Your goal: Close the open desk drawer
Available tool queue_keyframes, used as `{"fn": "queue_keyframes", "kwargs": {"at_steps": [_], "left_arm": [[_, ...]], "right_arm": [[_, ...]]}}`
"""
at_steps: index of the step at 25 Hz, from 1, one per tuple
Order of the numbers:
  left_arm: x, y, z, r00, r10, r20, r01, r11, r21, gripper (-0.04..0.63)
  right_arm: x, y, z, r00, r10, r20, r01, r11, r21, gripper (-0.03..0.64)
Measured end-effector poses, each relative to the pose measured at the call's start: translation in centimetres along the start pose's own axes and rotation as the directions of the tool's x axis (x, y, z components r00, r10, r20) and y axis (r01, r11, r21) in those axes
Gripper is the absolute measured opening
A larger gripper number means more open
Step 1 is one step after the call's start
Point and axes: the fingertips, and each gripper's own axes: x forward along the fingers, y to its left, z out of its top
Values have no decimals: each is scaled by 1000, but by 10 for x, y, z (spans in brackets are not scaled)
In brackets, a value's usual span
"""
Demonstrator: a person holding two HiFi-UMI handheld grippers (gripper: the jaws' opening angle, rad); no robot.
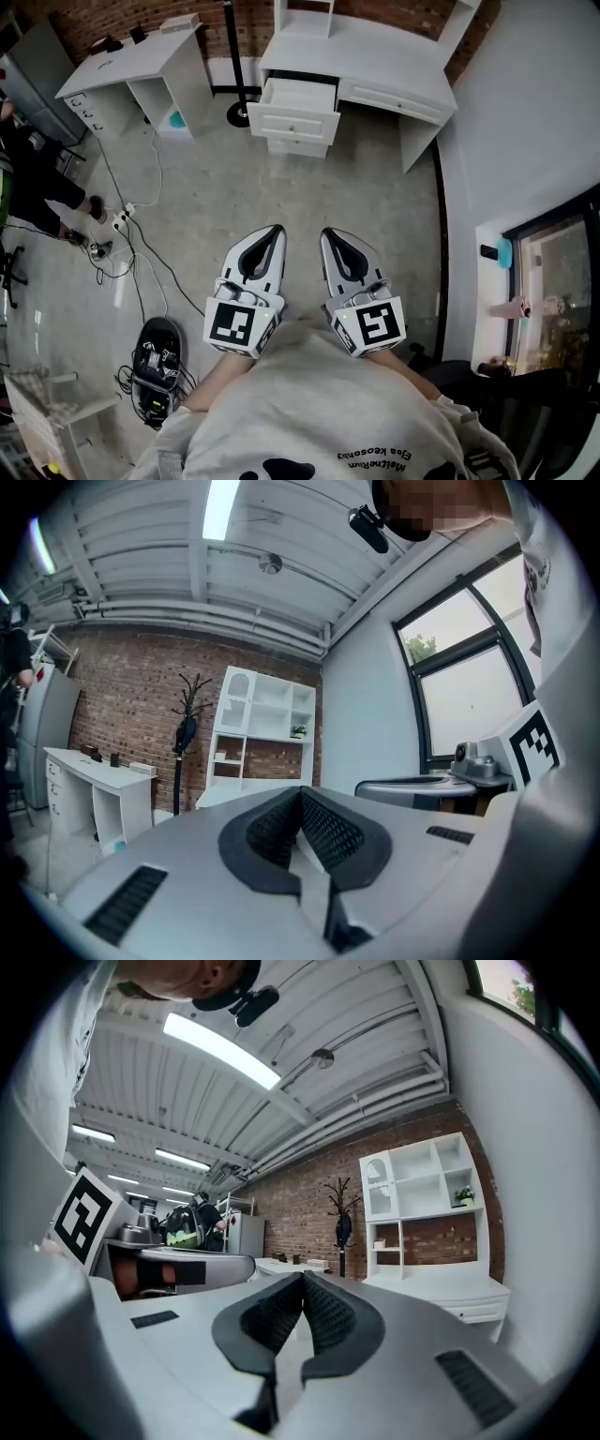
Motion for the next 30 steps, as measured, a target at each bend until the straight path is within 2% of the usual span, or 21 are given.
{"fn": "queue_keyframes", "kwargs": {"at_steps": [7, 15, 22, 30], "left_arm": [[53, 88, 1, 995, -94, -11, 94, 996, 7, 18], [111, 190, 12, 978, -208, -19, 208, 978, 11, 18], [138, 238, 5, 960, -279, -41, 278, 960, -14, 18], [153, 270, -1, 950, -308, -50, 306, 951, -50, 18]], "right_arm": [[104, -2, 0, 998, -63, -1, 63, 998, -4, 31], [218, -4, 2, 985, -172, -19, 172, 985, 19, 31], [271, -10, -5, 965, -257, -42, 259, 965, 39, 31], [301, -11, -10, 954, -290, -73, 293, 956, 34, 31]]}}
